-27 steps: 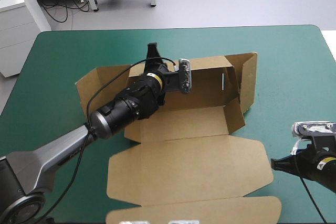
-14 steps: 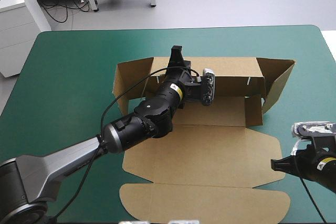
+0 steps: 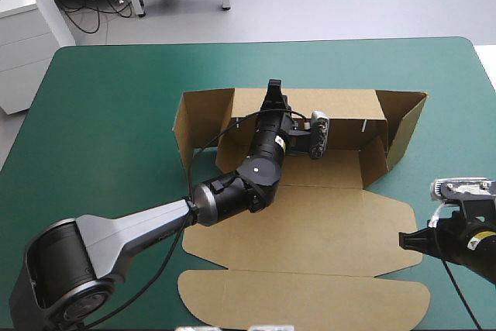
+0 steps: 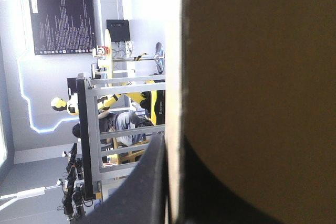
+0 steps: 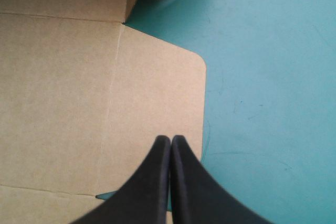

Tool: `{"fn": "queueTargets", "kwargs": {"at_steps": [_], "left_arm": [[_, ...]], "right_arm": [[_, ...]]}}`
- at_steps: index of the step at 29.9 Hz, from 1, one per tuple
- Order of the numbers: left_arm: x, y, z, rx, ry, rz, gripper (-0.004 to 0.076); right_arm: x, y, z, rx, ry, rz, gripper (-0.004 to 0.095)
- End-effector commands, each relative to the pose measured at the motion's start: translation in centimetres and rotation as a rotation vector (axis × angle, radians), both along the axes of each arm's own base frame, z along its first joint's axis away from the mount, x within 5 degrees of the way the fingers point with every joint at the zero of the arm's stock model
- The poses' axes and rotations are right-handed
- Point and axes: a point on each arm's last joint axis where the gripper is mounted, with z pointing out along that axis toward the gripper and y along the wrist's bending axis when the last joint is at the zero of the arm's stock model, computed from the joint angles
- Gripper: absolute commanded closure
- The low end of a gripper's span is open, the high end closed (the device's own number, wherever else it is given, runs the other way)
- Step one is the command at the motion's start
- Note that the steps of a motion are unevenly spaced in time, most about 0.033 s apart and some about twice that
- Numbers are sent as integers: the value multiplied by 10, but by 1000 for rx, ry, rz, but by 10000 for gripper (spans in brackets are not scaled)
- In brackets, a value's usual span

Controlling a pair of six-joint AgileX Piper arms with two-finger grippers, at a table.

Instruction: Fold the box

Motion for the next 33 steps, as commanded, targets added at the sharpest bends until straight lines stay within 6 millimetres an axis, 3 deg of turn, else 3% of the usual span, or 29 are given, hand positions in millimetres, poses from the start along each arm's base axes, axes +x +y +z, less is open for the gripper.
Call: {"fn": "queueTargets", "kwargs": {"at_steps": [1,5,11,14,25,28,33], "left_arm": [[-6,4,34,-82,-84,-3,734],[-6,4,34,-83,-85,-3,734],[-6,4,34,-83,-84,-5,734],[-6,4,34,-88,-82,-6,734],[-6,4,34,-89,-80,-3,734],[-6,4,34,-89,-80,-3,734],[-6,4,34,-89,-80,-3,734]], "right_arm": [[5,-1,16,4,-115,-17,925],[8,-2,28,19,-191,-40,824],[20,-2,35,85,-272,-101,356],[26,-1,35,100,-283,-99,254],[42,4,23,162,-241,-79,257],[45,4,34,164,-308,-73,271],[55,1,83,124,-441,-68,304]]}}
